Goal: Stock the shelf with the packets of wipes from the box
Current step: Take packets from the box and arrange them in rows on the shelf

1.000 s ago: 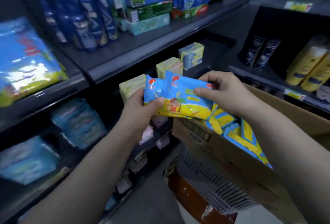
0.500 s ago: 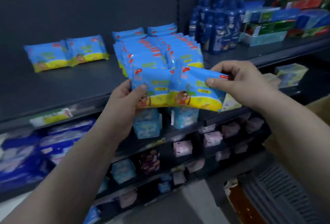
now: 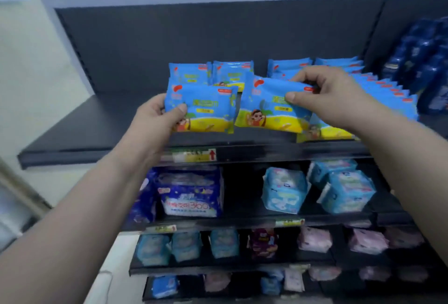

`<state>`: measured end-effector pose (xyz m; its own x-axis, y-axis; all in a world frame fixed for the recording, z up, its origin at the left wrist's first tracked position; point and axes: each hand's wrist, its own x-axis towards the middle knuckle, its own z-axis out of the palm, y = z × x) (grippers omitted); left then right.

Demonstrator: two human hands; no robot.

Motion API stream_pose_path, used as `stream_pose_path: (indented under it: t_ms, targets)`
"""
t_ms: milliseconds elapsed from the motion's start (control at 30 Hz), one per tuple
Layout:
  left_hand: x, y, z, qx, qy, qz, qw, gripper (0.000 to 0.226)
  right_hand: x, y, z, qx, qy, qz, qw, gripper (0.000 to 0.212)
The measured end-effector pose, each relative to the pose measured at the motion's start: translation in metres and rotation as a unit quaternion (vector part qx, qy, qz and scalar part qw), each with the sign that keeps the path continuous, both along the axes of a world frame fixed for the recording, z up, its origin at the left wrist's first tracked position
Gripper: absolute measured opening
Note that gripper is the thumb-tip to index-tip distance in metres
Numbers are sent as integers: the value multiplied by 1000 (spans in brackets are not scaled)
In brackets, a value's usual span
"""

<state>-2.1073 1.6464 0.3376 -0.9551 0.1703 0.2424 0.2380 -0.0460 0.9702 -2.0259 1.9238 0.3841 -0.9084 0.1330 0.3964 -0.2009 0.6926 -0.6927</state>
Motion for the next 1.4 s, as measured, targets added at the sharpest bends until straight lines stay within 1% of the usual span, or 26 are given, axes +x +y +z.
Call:
stream_pose_path:
  t_ms: [133,267,433,567,633,767,833,867,900,967,1033,1133,1200,1300,1333,1400]
  targets:
    - [-56,-20,7,-28,-7,72,997,16,-56,-11,22,46,10,7,999,4]
    - [-106,-27,13,-62,-23,95,993,16,-117,-8,34,57,-12,12,998,7]
    - [-150,-21,12,-83,-49,89,991,20,-184,-3,25,68,-74,-9,995,11]
    - [-182,-14,8,-97,-62,83,990,16,-221,-5,8,73,-115,-29,990,15]
    - [-196,-9,7,-102,-68,65,990,19,-233,-6,1,77,-124,-42,988,15]
    - [-222,0,3,-99,-87,11,991,26,-252,-2,-8,56,-136,-64,987,11]
    - [-235,3,-3,-136,-75,-3,988,30,-261,1,-17,82,-139,-91,983,12]
    - [-241,3,-7,-180,-57,2,982,34,-266,2,-21,122,-139,-117,976,14]
    - [-249,2,-11,-228,-34,14,973,37,-268,1,-25,173,-143,-138,965,22]
    - [-261,0,-16,-312,2,38,949,43,-269,-5,-30,261,-146,-158,941,46]
    - [-264,0,-16,-364,20,60,929,46,-269,-11,-34,305,-111,-169,931,56]
    - [-266,3,-19,-373,43,69,924,53,-271,-16,-42,302,-65,-176,935,62]
    - [-265,4,-22,-361,56,65,929,65,-271,-17,-45,292,-70,-164,940,66]
    - [-265,3,-24,-341,68,65,935,89,-269,-17,-48,293,-78,-151,941,78]
    - [-263,2,-23,-341,74,64,935,95,-268,-17,-49,295,-78,-150,940,81]
    - [-260,0,-23,-352,89,58,930,99,-266,-18,-51,291,-86,-155,940,87]
